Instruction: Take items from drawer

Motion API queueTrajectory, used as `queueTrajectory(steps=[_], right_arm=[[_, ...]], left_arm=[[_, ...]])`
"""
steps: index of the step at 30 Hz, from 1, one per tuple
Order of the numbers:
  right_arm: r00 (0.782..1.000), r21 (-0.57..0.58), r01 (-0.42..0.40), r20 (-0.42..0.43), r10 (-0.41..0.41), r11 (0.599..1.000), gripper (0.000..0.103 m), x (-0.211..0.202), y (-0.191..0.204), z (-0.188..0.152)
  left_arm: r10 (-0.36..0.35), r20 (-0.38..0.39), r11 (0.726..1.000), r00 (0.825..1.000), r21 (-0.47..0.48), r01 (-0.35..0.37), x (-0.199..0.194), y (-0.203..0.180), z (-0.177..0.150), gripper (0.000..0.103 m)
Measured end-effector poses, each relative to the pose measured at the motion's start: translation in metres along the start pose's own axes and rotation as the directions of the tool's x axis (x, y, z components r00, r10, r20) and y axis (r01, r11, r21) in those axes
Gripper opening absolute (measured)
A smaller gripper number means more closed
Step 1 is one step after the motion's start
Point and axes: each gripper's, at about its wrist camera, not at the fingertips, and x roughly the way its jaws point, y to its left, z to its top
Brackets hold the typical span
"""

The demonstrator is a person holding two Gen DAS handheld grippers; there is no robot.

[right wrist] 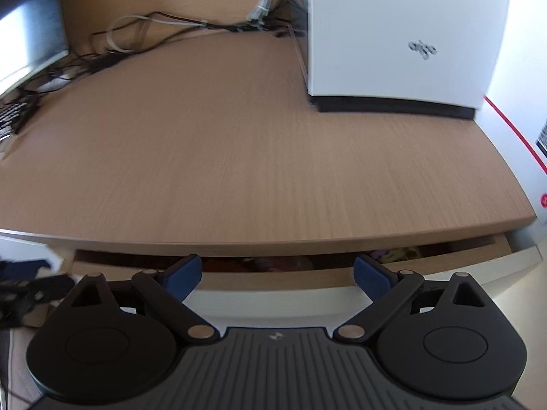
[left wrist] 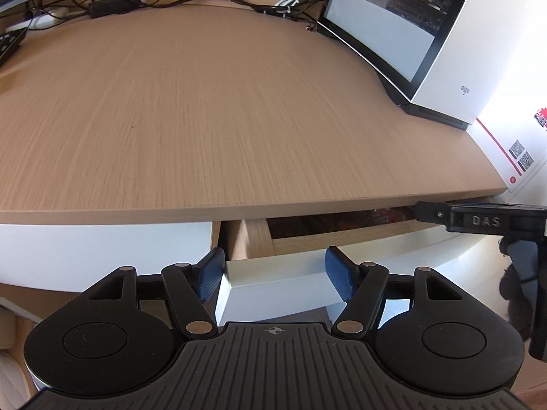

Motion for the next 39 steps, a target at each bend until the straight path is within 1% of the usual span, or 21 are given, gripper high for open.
queueTrajectory(steps=[1,2,3,5,6,10,12,15,16,17,21,24,33,37,39], right_arm=[[1.0,0.0,0.016,-0.007,-0.016,1.0,0.096,0.002,-0.001,0.0],[0.999,-0.011,0.029,-0.017,-0.03,1.0,0.096,0.005,-0.001,0.001],[0.998,-0.037,0.048,-0.026,-0.049,0.998,0.096,0.007,-0.001,0.001],[0.998,-0.049,0.039,-0.037,-0.041,0.998,0.097,0.007,-0.003,0.0],[0.998,-0.059,0.032,-0.046,-0.035,0.998,0.097,0.007,-0.004,0.0],[0.998,-0.068,0.02,-0.064,-0.024,0.997,0.097,0.005,-0.006,-0.002],[0.997,-0.067,0.024,-0.065,-0.028,0.997,0.097,0.003,-0.005,-0.005],[0.998,-0.067,0.025,-0.059,-0.029,0.997,0.097,-0.001,-0.006,-0.011],[0.998,-0.067,0.025,-0.06,-0.029,0.997,0.097,-0.003,-0.006,-0.013],[0.998,-0.067,0.024,-0.061,-0.028,0.997,0.097,-0.005,-0.006,-0.016],[0.998,-0.067,0.023,-0.059,-0.027,0.997,0.097,-0.016,-0.006,-0.027],[0.998,-0.068,0.022,-0.057,-0.026,0.997,0.097,-0.022,-0.008,-0.035],[0.996,-0.064,0.027,-0.086,-0.033,0.998,0.097,-0.044,-0.008,-0.06],[0.994,-0.054,0.032,-0.098,-0.037,0.998,0.098,-0.053,-0.007,-0.068],[0.994,-0.046,0.036,-0.098,-0.04,0.998,0.098,-0.057,-0.007,-0.074]], left_arm=[[0.009,0.001,1.0,1.0,-0.002,-0.009,-0.002,0.001,0.0,0.063],[0.021,0.002,1.0,1.0,0.0,-0.021,-0.005,0.0,0.001,0.055],[0.044,0.005,0.999,0.999,0.006,-0.044,-0.008,-0.001,0.002,0.053],[0.084,0.012,0.996,0.996,0.031,-0.084,-0.016,-0.007,0.004,0.053],[0.081,0.014,0.996,0.997,0.04,-0.081,-0.02,-0.011,0.005,0.053],[0.025,0.009,0.996,1.0,0.086,-0.026,-0.027,-0.042,0.01,0.053],[0.031,-0.004,0.994,1.0,0.108,-0.03,-0.018,-0.06,0.011,0.054],[0.069,-0.076,0.992,0.995,0.113,-0.06,0.007,-0.077,0.01,0.054],[0.083,-0.099,0.991,0.992,0.116,-0.071,0.013,-0.081,0.008,0.057],[0.083,-0.095,0.992,0.992,0.108,-0.072,0.014,-0.082,0.007,0.059],[0.088,-0.117,0.991,0.989,0.111,-0.075,0.014,-0.087,0.001,0.058],[0.089,-0.141,0.993,0.986,0.092,-0.077,0.014,-0.087,-0.006,0.057],[0.06,-0.174,0.994,0.983,0.099,-0.043,-0.004,-0.085,-0.031,0.057],[0.035,-0.185,0.995,0.982,0.099,-0.016,-0.009,-0.082,-0.04,0.057],[0.021,-0.193,0.993,0.981,0.115,0.001,-0.01,-0.083,-0.043,0.057]])
